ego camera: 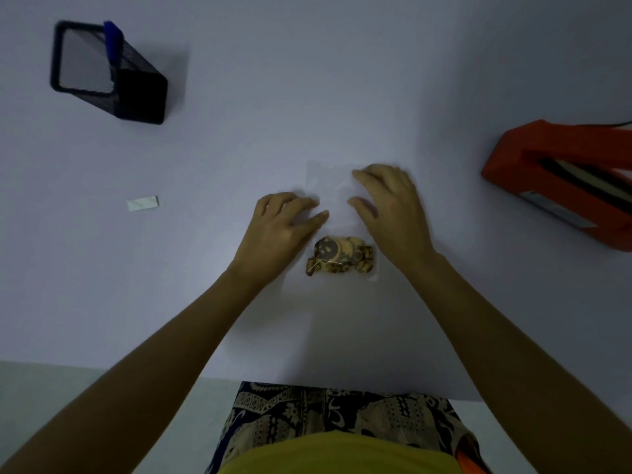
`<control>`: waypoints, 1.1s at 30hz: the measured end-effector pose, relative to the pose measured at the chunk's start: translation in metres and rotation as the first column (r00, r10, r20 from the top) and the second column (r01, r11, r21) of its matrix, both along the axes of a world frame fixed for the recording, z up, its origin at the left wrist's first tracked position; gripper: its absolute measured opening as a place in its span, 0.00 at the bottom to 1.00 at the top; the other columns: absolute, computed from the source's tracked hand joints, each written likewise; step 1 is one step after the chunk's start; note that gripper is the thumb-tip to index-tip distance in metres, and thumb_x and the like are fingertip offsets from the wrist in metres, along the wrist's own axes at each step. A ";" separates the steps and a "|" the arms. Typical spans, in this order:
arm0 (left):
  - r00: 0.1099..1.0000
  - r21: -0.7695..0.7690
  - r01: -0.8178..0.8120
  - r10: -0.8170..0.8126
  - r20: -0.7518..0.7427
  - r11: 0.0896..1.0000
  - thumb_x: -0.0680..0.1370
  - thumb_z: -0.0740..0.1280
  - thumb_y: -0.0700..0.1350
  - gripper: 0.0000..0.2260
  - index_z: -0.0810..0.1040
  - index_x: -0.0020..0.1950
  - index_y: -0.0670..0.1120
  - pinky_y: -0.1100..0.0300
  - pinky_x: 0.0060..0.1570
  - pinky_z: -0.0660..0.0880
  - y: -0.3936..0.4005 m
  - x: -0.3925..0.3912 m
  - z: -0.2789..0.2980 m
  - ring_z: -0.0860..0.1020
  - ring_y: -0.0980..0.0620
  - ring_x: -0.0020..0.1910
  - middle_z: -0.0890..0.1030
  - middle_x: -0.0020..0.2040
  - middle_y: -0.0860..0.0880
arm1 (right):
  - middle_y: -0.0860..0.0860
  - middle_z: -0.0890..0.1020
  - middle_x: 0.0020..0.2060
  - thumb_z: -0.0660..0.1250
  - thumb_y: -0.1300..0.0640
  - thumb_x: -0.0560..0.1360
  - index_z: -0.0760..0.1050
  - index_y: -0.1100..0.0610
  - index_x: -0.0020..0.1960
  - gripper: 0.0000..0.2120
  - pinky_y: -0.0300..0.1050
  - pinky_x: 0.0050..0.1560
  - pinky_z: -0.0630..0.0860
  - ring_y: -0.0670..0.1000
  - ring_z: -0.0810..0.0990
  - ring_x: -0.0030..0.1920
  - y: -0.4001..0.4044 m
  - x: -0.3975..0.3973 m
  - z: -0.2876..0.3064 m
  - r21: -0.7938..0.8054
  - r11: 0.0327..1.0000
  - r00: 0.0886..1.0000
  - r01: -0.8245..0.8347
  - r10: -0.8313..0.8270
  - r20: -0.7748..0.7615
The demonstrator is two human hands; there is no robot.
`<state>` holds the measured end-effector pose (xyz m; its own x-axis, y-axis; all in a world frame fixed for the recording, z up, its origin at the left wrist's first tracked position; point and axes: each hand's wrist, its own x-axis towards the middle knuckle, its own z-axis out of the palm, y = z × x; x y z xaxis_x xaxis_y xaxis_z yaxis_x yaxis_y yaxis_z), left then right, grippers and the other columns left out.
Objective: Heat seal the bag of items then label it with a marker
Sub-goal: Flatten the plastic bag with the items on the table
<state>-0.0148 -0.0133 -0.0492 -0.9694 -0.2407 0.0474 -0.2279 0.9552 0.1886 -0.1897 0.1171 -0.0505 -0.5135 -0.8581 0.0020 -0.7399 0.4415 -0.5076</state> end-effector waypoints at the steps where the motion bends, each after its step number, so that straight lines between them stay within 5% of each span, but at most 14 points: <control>1: 1.000 -0.004 0.009 -0.009 -0.013 1.000 0.75 0.69 0.44 0.14 0.80 0.60 0.47 0.49 0.57 0.69 0.000 -0.002 0.000 0.76 0.42 0.58 0.80 0.60 0.44 | 0.58 0.78 0.59 0.66 0.55 0.77 0.75 0.62 0.63 0.17 0.52 0.67 0.67 0.58 0.75 0.60 0.004 0.000 -0.003 -0.012 1.000 0.999 -0.021 0.020 -0.025; 11: 0.940 -0.068 0.341 -0.338 0.041 0.938 0.80 0.63 0.42 0.18 0.71 0.70 0.44 0.43 0.70 0.65 -0.025 -0.022 -0.010 0.70 0.45 0.70 0.73 0.70 0.45 | 0.60 0.74 0.66 0.63 0.53 0.79 0.71 0.63 0.67 0.20 0.59 0.72 0.61 0.58 0.70 0.67 0.016 0.000 -0.018 -0.040 0.991 0.983 -0.128 0.121 -0.139; 16: 0.957 -0.153 0.265 -0.240 0.162 0.952 0.83 0.53 0.54 0.23 0.62 0.75 0.45 0.40 0.73 0.58 -0.046 -0.012 -0.011 0.64 0.47 0.74 0.65 0.75 0.48 | 0.60 0.75 0.65 0.62 0.52 0.80 0.72 0.63 0.67 0.21 0.56 0.72 0.59 0.58 0.71 0.67 0.015 0.003 -0.019 -0.063 0.991 0.985 -0.115 0.106 -0.134; 21: 0.983 -0.043 -0.078 0.084 0.161 0.996 0.83 0.48 0.55 0.27 0.51 0.78 0.42 0.47 0.76 0.43 -0.042 -0.015 -0.003 0.52 0.47 0.78 0.54 0.79 0.44 | 0.59 0.75 0.66 0.61 0.51 0.80 0.72 0.62 0.67 0.20 0.57 0.72 0.60 0.58 0.71 0.67 0.013 0.001 -0.018 -0.062 0.992 0.984 -0.113 0.103 -0.146; 25: 0.979 -0.004 0.131 -0.129 0.159 0.991 0.83 0.49 0.56 0.27 0.55 0.77 0.41 0.47 0.76 0.50 -0.028 -0.036 -0.005 0.55 0.47 0.77 0.57 0.78 0.43 | 0.59 0.74 0.66 0.61 0.51 0.80 0.71 0.62 0.68 0.21 0.57 0.72 0.60 0.58 0.71 0.67 0.013 0.000 -0.019 -0.048 0.993 0.986 -0.110 0.102 -0.134; 33: 0.966 -0.034 0.119 -0.108 0.233 0.992 0.81 0.47 0.62 0.31 0.49 0.78 0.44 0.45 0.77 0.49 -0.027 -0.034 -0.010 0.50 0.48 0.78 0.51 0.79 0.46 | 0.59 0.75 0.65 0.63 0.53 0.78 0.70 0.63 0.68 0.22 0.60 0.73 0.59 0.57 0.72 0.66 0.011 -0.001 -0.011 -0.021 0.995 0.991 -0.093 0.091 -0.096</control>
